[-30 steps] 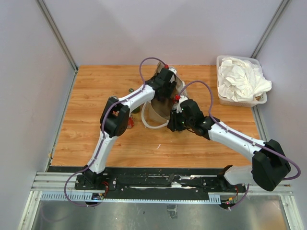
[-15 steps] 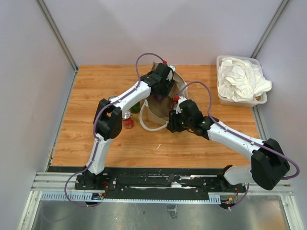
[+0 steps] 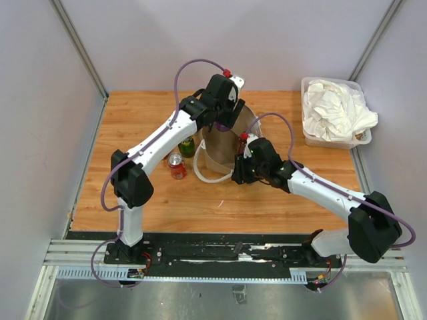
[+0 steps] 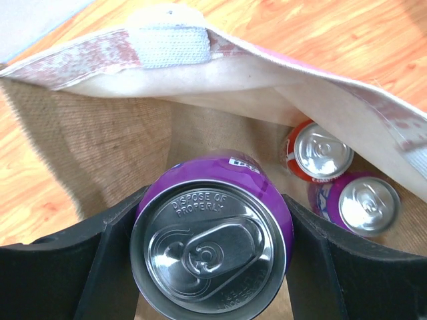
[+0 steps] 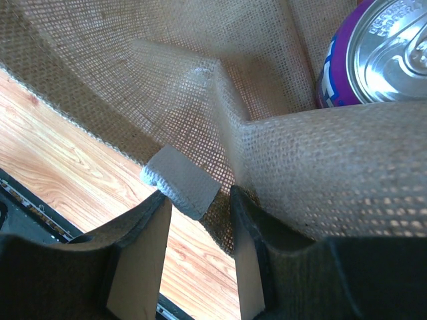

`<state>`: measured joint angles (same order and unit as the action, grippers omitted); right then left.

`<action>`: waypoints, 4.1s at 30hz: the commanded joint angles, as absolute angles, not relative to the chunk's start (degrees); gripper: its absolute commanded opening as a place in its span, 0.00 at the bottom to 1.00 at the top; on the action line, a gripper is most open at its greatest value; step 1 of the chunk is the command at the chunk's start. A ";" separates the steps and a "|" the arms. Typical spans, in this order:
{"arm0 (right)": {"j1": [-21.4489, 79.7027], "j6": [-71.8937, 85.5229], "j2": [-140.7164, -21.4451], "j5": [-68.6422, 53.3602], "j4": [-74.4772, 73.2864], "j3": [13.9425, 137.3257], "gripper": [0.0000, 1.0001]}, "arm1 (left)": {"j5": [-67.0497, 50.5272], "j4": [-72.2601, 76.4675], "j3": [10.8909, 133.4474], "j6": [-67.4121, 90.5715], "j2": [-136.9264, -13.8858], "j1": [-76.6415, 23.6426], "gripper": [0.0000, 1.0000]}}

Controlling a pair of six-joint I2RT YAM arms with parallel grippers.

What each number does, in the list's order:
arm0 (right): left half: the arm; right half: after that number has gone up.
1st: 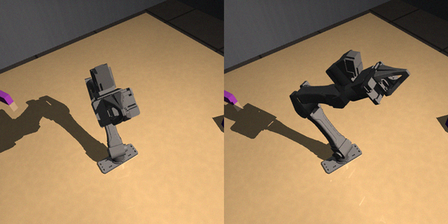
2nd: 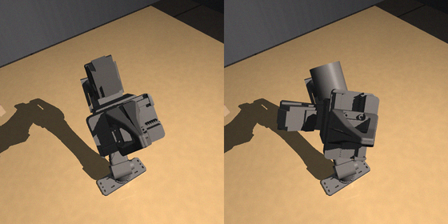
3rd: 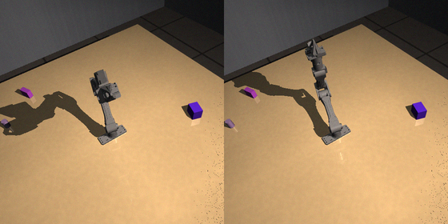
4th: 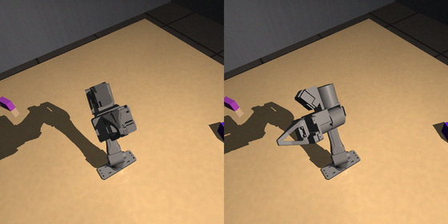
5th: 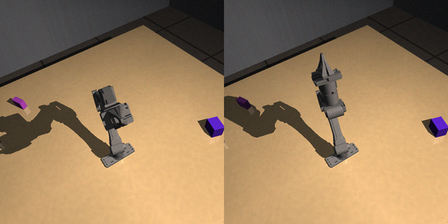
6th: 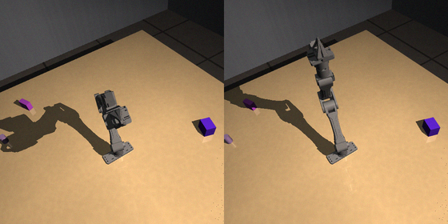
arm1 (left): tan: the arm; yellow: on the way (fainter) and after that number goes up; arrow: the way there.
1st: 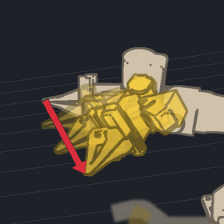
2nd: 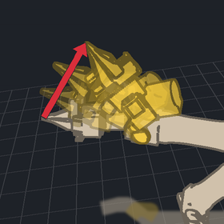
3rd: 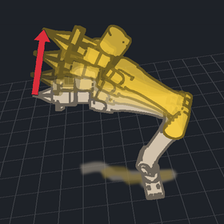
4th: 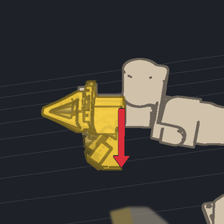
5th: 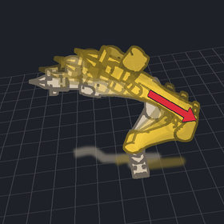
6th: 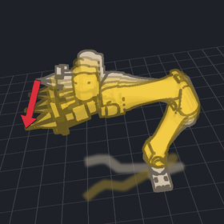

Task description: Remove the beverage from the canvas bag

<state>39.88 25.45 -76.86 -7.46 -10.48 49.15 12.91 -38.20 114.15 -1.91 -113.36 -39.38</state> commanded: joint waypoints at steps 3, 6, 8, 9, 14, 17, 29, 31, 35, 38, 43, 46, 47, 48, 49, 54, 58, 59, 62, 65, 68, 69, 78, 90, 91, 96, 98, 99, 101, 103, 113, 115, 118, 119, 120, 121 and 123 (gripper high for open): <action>41.40 25.32 -76.55 -5.87 -16.28 49.22 0.42 | 13.75 -43.45 118.12 0.09 -103.53 -39.90 0.00; 41.38 24.92 -75.85 -5.41 -16.67 49.28 0.41 | 15.92 -43.94 115.02 1.07 -97.27 -39.90 0.01; 41.38 24.79 -75.46 -5.07 -16.97 49.35 0.42 | 18.62 -43.99 111.20 1.59 -93.15 -39.86 0.00; 41.34 24.73 -75.25 -5.02 -17.03 49.31 0.41 | 19.82 -43.88 109.36 1.82 -91.00 -39.82 0.01; 41.31 24.62 -74.23 -3.43 -18.36 49.46 0.42 | 22.07 -42.66 98.00 5.03 -79.83 -37.17 0.01; 41.32 24.48 -73.39 -2.61 -19.03 49.32 0.42 | 21.71 -39.23 88.43 6.74 -72.03 -33.27 0.01; 41.31 24.17 -73.91 -2.56 -18.79 49.80 0.42 | 22.16 -28.84 58.58 12.13 -57.66 -24.39 0.00; 41.31 24.13 -73.92 -2.65 -18.75 49.90 0.42 | 21.61 -26.48 55.71 12.76 -57.24 -23.34 0.00; 41.31 23.53 -73.83 -2.40 -19.49 50.53 0.42 | 21.49 -22.27 50.42 13.50 -57.12 -21.34 0.00; 41.31 23.21 -73.69 -2.14 -20.08 51.05 0.43 | 21.19 -19.13 47.21 13.56 -57.12 -19.72 0.00; 41.31 22.64 -73.30 -1.76 -21.39 52.26 0.44 | 20.65 -13.36 42.98 12.54 -57.72 -16.41 0.00; 41.31 21.80 -73.38 -1.42 -22.76 53.71 0.45 | 19.63 -10.30 40.76 12.14 -58.85 -14.08 0.03; 41.32 21.54 -73.39 -1.14 -23.16 54.21 0.46 | 19.15 -9.42 40.22 12.02 -59.37 -13.30 0.04; 41.35 21.31 -73.43 -0.88 -23.55 54.75 0.47 | 18.27 -8.38 39.79 11.85 -59.89 -12.55 0.05; 41.35 21.09 -73.39 -0.57 -23.89 55.17 0.48 | 17.53 -7.49 39.48 11.79 -60.39 -11.87 0.06; 41.32 20.55 -73.21 0.33 -25.06 56.82 0.51 | 15.88 -5.03 39.43 12.42 -63.00 -10.56 0.12; 41.33 20.45 -73.46 0.87 -25.22 57.36 0.53 | 14.79 -2.94 39.18 13.00 -65.49 -10.46 0.13; 41.33 20.40 -73.52 1.00 -25.22 57.39 0.53 | 14.55 -2.62 39.19 13.01 -65.94 -10.46 0.14; 41.40 20.40 -73.78 1.30 -25.30 57.55 0.54 | 14.21 -2.67 39.60 12.79 -68.61 -10.45 0.18; 41.39 20.03 -74.13 1.44 -25.25 58.10 0.54 | 13.90 -2.80 39.68 12.74 -70.36 -10.46 0.24; 41.33 19.54 -74.97 1.55 -25.52 58.86 0.55 | 13.68 -3.03 39.73 12.79 -71.28 -10.41 0.38; 41.33 19.43 -75.30 1.58 -25.61 59.19 0.55 | 13.59 -3.19 39.73 12.75 -71.48 -10.41 0.41; 41.37 19.11 -76.61 1.56 -25.80 60.37 0.57 | 13.60 -4.11 40.73 12.70 -73.65 -10.46 0.85; 41.40 18.40 -74.62 2.16 -26.96 63.27 0.63 | 12.93 -7.35 44.42 12.23 -69.55 -10.46 0.96; 41.40 18.24 -74.40 2.04 -27.24 64.09 0.64 | 12.84 -7.91 45.10 12.14 -68.80 -10.44 0.96; 41.74 17.71 -72.65 2.39 -27.95 67.98 0.65 | 11.19 -10.25 49.27 11.89 -65.34 -10.41 0.95; 41.83 17.97 -71.96 3.02 -28.05 68.91 0.65 | 10.04 -10.74 50.58 11.95 -64.19 -10.45 0.94; 41.91 18.08 -71.56 3.67 -28.25 69.28 0.65 | 9.42 -11.07 51.15 11.95 -63.76 -10.41 0.93; 41.97 18.50 -70.62 5.46 -28.42 69.72 0.65 | 7.94 -11.69 52.22 12.28 -62.98 -10.46 0.93; 42.01 19.17 -69.53 8.19 -28.54 69.68 0.65 | 6.26 -11.93 53.04 12.83 -62.33 -10.41 0.92; 42.10 24.73 -63.75 26.03 -29.53 68.30 0.68 | -2.85 -9.39 55.62 15.07 -60.37 -10.46 0.89; 42.09 25.75 -62.94 29.25 -29.85 68.29 0.68 | -4.75 -8.56 56.09 15.72 -60.21 -10.54 0.88; 42.10 26.99 -61.91 31.06 -30.47 67.76 0.68 | -7.06 -7.52 57.20 16.25 -60.25 -10.74 0.87; 42.06 27.30 -61.65 31.04 -30.49 67.34 0.68 | -7.51 -7.29 57.68 16.26 -60.29 -11.04 0.86; 42.09 27.44 -61.66 31.03 -30.42 66.92 0.68 | -7.77 -6.95 58.14 16.26 -60.33 -11.44 0.86; 42.10 27.73 -61.72 30.96 -30.41 66.41 0.68 | -7.96 -6.62 58.69 16.19 -60.40 -12.07 0.85; 42.06 28.39 -61.98 30.65 -30.37 65.19 0.68 | -7.84 -6.24 60.36 15.86 -60.99 -13.88 0.84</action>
